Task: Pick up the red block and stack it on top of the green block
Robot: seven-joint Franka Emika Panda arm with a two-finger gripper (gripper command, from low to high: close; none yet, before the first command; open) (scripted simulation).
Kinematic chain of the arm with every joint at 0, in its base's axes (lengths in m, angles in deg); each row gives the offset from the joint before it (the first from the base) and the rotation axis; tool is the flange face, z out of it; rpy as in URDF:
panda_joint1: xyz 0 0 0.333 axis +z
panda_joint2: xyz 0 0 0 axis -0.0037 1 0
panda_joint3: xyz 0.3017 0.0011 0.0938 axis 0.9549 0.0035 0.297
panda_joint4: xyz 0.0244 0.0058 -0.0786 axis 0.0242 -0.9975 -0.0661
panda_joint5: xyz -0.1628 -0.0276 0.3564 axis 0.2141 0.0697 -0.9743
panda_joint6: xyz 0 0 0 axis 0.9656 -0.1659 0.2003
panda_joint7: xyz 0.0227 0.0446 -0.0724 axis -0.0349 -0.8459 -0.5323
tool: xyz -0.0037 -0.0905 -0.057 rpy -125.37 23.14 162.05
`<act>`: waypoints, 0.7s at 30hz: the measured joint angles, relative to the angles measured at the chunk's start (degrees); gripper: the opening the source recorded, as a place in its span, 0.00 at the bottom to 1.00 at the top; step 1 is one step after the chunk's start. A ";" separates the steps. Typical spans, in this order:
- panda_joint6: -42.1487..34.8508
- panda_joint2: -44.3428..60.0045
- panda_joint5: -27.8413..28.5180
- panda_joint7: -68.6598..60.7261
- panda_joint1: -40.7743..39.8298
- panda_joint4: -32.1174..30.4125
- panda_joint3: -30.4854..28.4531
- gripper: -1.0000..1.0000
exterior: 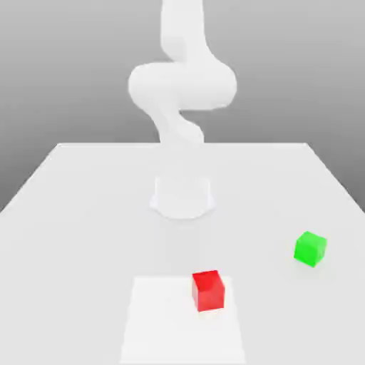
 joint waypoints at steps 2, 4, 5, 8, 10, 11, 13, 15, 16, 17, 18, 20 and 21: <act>2.77 4.26 0.23 -0.38 0.34 -2.93 0.42 0.50; 5.45 8.43 0.44 -0.76 0.69 -5.76 0.77 0.50; 6.76 10.49 0.60 -0.92 0.92 -7.15 0.88 0.50; 10.74 16.67 0.80 -1.57 1.49 -11.34 1.27 0.50; 13.42 20.87 0.91 -2.03 1.95 -14.16 1.44 0.50; 14.80 23.02 0.91 -2.31 2.17 -15.60 1.54 0.50; 17.66 27.47 0.85 -2.93 2.67 -18.55 1.70 0.50; 20.65 32.16 0.61 -3.71 3.23 -21.61 1.89 0.50; 22.07 34.36 0.38 -4.16 3.44 -23.08 2.05 0.50; 23.45 36.50 0.09 -4.65 3.64 -24.52 2.25 0.50; 24.88 38.60 -0.16 -5.05 4.04 -25.66 2.38 0.50; 28.17 42.76 0.02 -5.08 4.02 -26.14 2.38 0.50; 29.90 44.83 0.30 -4.89 4.06 -26.02 2.29 0.50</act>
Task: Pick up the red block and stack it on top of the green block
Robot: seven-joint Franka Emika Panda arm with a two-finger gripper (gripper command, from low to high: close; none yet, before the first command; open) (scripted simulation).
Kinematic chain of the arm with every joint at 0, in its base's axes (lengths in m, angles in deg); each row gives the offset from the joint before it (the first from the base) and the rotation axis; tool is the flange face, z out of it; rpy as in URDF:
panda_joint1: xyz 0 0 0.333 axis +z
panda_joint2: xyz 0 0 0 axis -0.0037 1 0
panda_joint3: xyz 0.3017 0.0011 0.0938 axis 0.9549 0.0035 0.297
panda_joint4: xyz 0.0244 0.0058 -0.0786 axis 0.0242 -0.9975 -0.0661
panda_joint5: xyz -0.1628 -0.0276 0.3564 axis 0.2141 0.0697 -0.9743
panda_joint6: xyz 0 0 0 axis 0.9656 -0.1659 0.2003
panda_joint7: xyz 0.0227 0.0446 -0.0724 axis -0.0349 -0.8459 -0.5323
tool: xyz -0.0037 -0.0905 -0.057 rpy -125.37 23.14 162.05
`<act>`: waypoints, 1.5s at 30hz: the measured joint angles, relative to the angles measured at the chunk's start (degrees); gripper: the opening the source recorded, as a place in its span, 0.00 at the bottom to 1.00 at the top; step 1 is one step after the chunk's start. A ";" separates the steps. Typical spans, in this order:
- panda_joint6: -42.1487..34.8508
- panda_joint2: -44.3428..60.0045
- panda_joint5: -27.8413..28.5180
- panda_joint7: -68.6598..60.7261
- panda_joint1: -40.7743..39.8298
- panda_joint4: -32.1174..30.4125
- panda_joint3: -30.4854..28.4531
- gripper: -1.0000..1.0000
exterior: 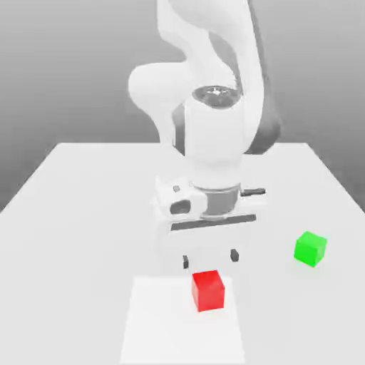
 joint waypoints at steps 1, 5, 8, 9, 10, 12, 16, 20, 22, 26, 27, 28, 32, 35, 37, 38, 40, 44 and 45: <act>1.75 2.07 0.35 0.24 0.12 0.21 -0.19 0.50; 8.07 9.49 1.64 1.15 1.06 1.18 -1.43 0.00; 8.07 9.49 1.70 1.22 1.05 1.18 -1.42 0.00; 8.07 9.49 1.75 1.27 1.05 1.18 -1.41 0.00; 8.06 9.49 1.80 1.31 1.05 1.18 -1.40 0.00; 7.95 9.36 1.83 1.33 0.93 1.16 -1.31 0.00; 1.92 2.32 0.40 0.33 0.58 0.16 -0.61 0.00; -3.97 -4.62 -1.25 -1.94 1.21 -0.80 0.33 0.00; -5.28 -6.26 -2.66 -5.00 5.96 -0.94 2.32 0.00; -7.25 -8.77 -4.82 -11.17 12.23 -1.14 5.33 0.00; -7.70 -9.33 -5.29 -12.68 13.65 -1.19 6.24 0.00; -8.14 -9.88 -5.73 -14.17 15.13 -1.24 7.19 0.00; -9.79 -11.82 -7.15 -19.91 21.33 -1.49 11.11 0.00; -10.88 -13.00 -7.76 -23.89 26.25 -1.73 13.75 0.00; -11.51 -13.58 -8.03 -26.39 29.24 -1.89 15.62 0.00; -11.19 -13.19 -7.65 -26.68 29.74 -1.85 16.16 0.00; -9.73 -11.56 -6.26 -26.11 29.62 -1.69 16.73 0.00; -5.56 -7.01 -2.27 -23.43 28.39 -1.39 17.18 0.00; -4.38 -5.73 -1.06 -22.57 28.12 -1.35 17.10 0.00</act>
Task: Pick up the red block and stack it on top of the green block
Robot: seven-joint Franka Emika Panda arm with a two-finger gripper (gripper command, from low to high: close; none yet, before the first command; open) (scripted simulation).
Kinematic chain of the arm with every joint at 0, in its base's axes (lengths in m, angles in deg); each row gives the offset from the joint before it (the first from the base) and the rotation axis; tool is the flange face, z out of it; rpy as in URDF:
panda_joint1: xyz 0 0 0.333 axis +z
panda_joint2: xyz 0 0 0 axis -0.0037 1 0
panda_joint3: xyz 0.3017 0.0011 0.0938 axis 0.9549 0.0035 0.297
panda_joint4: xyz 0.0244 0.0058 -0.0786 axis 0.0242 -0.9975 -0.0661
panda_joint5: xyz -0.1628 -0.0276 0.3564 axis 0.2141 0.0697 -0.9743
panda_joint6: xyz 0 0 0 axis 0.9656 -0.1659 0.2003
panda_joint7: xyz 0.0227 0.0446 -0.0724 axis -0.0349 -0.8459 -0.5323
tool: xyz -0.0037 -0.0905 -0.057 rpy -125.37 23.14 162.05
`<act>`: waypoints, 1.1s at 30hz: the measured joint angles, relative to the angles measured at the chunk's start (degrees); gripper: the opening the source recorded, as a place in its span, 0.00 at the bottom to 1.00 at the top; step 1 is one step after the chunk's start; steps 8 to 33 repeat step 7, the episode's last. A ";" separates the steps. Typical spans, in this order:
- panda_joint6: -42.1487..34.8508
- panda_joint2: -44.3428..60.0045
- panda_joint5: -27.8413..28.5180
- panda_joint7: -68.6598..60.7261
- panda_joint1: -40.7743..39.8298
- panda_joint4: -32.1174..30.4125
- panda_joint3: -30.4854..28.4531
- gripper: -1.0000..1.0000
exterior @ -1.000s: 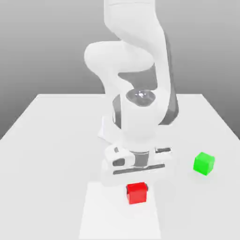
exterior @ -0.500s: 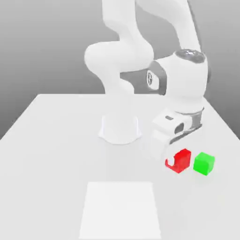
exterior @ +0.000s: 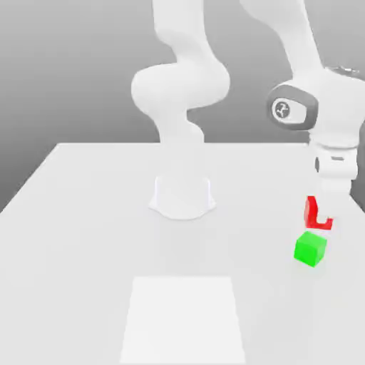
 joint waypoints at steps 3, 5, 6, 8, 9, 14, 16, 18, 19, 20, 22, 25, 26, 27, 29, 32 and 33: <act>3.73 4.06 4.07 2.87 -0.46 0.04 -0.48 0.00; 6.01 6.57 6.72 4.72 0.02 0.01 -1.46 1.00; 6.01 6.57 6.72 4.72 0.01 0.01 -1.46 1.00; 6.01 6.57 6.72 4.72 0.01 0.01 -1.46 1.00; 6.01 6.57 6.72 4.72 0.01 0.01 -1.46 1.00; 6.01 6.57 6.72 4.72 0.01 0.01 -1.46 1.00; 6.01 6.57 6.72 4.72 0.01 0.01 -1.46 1.00; 6.01 6.57 6.72 4.72 0.01 0.01 -1.46 1.00; 6.01 6.57 6.72 4.72 0.01 0.01 -1.46 1.00; 6.01 6.57 6.72 4.72 0.01 0.01 -1.46 1.00; 6.01 6.57 6.72 4.72 0.01 0.01 -1.46 1.00; 6.01 6.57 6.72 4.72 0.01 0.01 -1.46 1.00; 6.01 6.57 6.72 4.72 0.01 0.01 -1.46 1.00; 6.01 6.57 6.72 4.72 0.01 0.01 -1.46 1.00; 6.01 6.57 6.72 4.72 0.01 0.01 -1.46 1.00; 6.01 6.57 6.72 4.72 0.01 0.01 -1.46 1.00; 6.01 6.57 6.72 4.72 0.01 0.01 -1.46 1.00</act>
